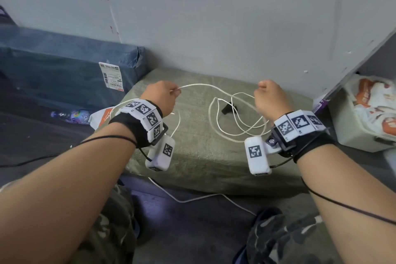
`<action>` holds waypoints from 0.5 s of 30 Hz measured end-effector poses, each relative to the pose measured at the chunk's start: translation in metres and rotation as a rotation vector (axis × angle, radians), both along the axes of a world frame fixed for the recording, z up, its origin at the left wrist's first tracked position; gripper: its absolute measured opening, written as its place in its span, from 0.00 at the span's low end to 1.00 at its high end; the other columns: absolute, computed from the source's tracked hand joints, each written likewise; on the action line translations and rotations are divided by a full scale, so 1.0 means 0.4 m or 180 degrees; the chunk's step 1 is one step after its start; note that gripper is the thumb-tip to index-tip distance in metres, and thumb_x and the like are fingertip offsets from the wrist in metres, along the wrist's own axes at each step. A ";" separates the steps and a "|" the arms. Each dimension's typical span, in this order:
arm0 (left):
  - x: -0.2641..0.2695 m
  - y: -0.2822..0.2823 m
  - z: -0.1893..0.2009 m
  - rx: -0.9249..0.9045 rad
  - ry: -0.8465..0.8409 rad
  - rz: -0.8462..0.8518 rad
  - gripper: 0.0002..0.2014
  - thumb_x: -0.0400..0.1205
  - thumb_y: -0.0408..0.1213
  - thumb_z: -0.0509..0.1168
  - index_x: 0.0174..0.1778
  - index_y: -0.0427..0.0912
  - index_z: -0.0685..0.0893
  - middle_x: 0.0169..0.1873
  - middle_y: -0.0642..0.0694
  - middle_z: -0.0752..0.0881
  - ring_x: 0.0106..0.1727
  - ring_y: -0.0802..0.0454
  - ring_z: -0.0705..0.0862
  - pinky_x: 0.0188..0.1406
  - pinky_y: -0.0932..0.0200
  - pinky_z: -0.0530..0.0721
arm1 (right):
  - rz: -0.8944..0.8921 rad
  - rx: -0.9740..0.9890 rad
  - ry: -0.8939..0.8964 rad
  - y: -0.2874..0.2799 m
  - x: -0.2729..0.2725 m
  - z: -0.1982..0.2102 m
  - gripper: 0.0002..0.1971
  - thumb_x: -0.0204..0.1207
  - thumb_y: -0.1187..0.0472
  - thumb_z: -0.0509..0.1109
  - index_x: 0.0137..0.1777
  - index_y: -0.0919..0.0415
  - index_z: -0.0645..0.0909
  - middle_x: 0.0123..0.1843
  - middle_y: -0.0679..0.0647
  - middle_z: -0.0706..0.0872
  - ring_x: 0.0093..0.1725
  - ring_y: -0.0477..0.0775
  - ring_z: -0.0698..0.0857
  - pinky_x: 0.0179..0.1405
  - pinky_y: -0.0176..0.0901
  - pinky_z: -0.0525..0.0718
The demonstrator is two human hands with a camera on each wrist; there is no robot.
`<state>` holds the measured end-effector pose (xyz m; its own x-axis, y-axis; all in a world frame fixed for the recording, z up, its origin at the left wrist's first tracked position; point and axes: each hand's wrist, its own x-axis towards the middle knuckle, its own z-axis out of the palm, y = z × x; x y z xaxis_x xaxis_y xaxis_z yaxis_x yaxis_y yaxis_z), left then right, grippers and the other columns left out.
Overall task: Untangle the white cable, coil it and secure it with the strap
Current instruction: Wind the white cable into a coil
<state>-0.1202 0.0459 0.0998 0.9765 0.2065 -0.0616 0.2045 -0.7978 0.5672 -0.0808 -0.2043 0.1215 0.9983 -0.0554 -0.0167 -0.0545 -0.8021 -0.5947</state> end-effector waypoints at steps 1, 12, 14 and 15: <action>-0.005 -0.011 0.004 0.0085 -0.0001 -0.0057 0.11 0.85 0.45 0.57 0.46 0.48 0.83 0.38 0.46 0.84 0.42 0.46 0.80 0.41 0.58 0.73 | 0.0180 0.0116 -0.0016 0.016 -0.007 -0.002 0.20 0.80 0.64 0.58 0.72 0.67 0.73 0.72 0.61 0.78 0.72 0.60 0.75 0.68 0.43 0.69; -0.016 -0.093 -0.012 0.0097 -0.0189 -0.0521 0.10 0.83 0.47 0.60 0.45 0.50 0.86 0.34 0.49 0.82 0.43 0.45 0.81 0.44 0.55 0.78 | 0.1657 0.0116 -0.0002 0.110 -0.063 -0.045 0.13 0.83 0.53 0.59 0.51 0.57 0.83 0.39 0.52 0.89 0.33 0.45 0.81 0.37 0.41 0.73; -0.013 -0.088 -0.015 0.0115 -0.0149 -0.0514 0.10 0.83 0.47 0.61 0.45 0.48 0.85 0.36 0.48 0.82 0.44 0.45 0.80 0.45 0.55 0.77 | 0.1665 0.0032 -0.0122 0.106 -0.060 -0.046 0.13 0.83 0.54 0.58 0.45 0.59 0.82 0.32 0.52 0.83 0.32 0.52 0.80 0.35 0.44 0.72; -0.012 -0.084 -0.015 0.0125 -0.0113 -0.0503 0.10 0.83 0.46 0.61 0.46 0.47 0.85 0.39 0.47 0.83 0.44 0.45 0.80 0.45 0.55 0.77 | 0.1609 0.0041 -0.0192 0.102 -0.055 -0.045 0.14 0.84 0.55 0.58 0.44 0.61 0.81 0.32 0.54 0.83 0.33 0.54 0.80 0.35 0.45 0.73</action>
<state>-0.1251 0.0122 0.0939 0.9984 0.0518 -0.0213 0.0551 -0.8402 0.5395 -0.1027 -0.1636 0.1036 0.8995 0.4346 0.0442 0.3732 -0.7120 -0.5947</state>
